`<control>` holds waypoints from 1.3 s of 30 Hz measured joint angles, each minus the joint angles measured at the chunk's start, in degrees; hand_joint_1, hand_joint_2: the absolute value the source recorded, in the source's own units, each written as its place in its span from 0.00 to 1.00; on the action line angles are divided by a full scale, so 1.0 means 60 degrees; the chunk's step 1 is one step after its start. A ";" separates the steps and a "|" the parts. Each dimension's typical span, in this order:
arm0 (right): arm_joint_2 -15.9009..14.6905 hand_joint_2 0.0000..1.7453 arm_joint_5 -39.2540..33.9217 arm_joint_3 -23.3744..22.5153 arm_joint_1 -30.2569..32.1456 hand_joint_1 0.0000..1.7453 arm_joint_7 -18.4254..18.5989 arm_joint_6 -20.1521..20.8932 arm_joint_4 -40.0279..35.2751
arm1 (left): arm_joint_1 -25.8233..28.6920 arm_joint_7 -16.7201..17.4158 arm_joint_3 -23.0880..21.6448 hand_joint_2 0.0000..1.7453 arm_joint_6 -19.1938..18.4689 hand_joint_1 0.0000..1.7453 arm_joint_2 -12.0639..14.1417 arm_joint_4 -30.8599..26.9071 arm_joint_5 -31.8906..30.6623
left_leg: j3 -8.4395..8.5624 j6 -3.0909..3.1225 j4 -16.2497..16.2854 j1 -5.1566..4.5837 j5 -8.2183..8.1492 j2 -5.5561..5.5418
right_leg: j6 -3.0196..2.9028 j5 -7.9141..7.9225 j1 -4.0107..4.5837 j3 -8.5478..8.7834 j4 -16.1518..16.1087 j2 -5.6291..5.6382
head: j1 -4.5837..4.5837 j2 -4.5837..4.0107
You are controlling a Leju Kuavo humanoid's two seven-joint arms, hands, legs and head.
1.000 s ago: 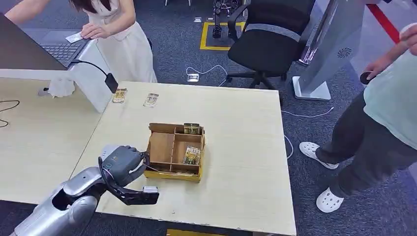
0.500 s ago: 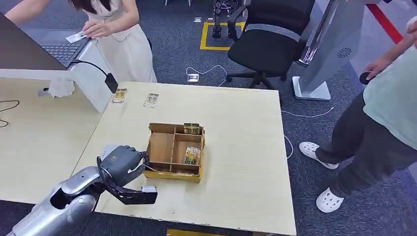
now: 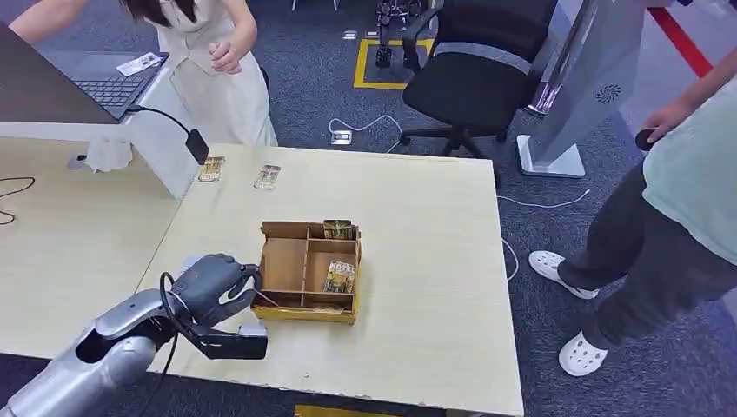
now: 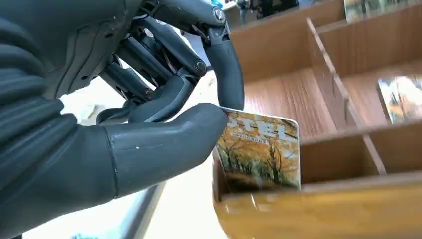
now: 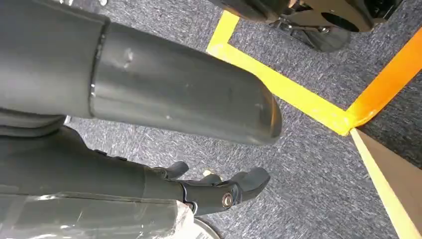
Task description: Pass the card to the sensor for recognition and then transmit it.
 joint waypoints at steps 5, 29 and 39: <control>0.0000 0.00 -0.0004 0.0000 0.0033 0.00 -0.0007 0.0000 0.0000 | -0.0348 -0.0146 0.0175 1.00 0.0000 1.00 0.0236 -0.0485 0.0055 | 0.0000 0.0004 0.0000 0.0001 0.0003 -0.0001 | 0.0000 0.0000 0.0001 0.0003 0.0000 -0.0003 | 0.0000 0.0000; 0.0000 0.00 0.0000 0.0000 0.0099 0.00 0.0073 -0.0029 -0.0018 | -0.0597 0.0175 0.0343 1.00 0.0306 1.00 0.0262 -0.0831 -0.0175 | 0.0001 0.0004 0.0003 0.0000 0.0003 0.0000 | 0.0001 0.0001 0.0000 0.0000 0.0000 -0.0001 | 0.0004 0.0000; 0.0000 0.00 0.0157 0.0003 0.0103 0.00 0.0430 -0.0051 -0.0226 | -0.1273 0.2228 0.0626 1.00 0.0983 1.00 -0.0714 -0.0205 -0.1909 | 0.0000 0.0005 0.0011 0.0000 0.0004 0.0005 | 0.0009 0.0009 0.0001 0.0003 0.0001 0.0004 | 0.0004 0.0000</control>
